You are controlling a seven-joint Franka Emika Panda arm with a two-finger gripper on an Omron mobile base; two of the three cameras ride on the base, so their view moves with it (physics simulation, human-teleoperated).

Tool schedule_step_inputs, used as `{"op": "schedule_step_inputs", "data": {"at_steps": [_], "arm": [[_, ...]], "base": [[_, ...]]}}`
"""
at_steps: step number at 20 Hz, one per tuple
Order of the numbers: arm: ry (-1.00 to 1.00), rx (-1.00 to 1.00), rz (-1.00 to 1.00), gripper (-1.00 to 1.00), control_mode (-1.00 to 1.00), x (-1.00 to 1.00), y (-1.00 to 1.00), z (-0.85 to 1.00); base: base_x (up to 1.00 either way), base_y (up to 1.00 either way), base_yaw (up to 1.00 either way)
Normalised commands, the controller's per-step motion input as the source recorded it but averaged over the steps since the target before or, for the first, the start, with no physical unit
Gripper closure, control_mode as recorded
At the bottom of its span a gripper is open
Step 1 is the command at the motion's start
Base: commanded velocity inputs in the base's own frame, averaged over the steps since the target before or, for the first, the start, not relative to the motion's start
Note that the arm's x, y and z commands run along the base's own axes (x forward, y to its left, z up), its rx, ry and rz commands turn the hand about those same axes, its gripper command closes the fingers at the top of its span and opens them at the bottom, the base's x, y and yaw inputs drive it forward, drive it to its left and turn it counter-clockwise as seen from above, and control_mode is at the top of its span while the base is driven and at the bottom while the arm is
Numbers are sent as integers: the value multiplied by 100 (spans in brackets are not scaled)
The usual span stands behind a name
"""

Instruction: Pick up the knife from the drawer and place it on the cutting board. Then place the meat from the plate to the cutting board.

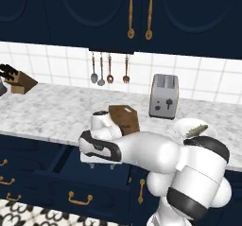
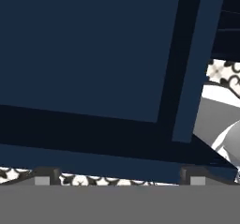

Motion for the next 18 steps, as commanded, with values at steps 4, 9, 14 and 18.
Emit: {"op": "schedule_step_inputs", "data": {"at_steps": [4, 9, 14, 18], "arm": [[0, 0, 0, -100, -100, 29, 34, -55], [3, 0, -5, -100, -100, 28, 38, -40], [6, 0, -9, -100, -100, 28, 29, -36], [4, 0, -8, -100, -100, 3, 36, -39]], "base": [[0, 0, 0], [0, 0, 0], [0, 0, 0], [0, 0, 0]]}}
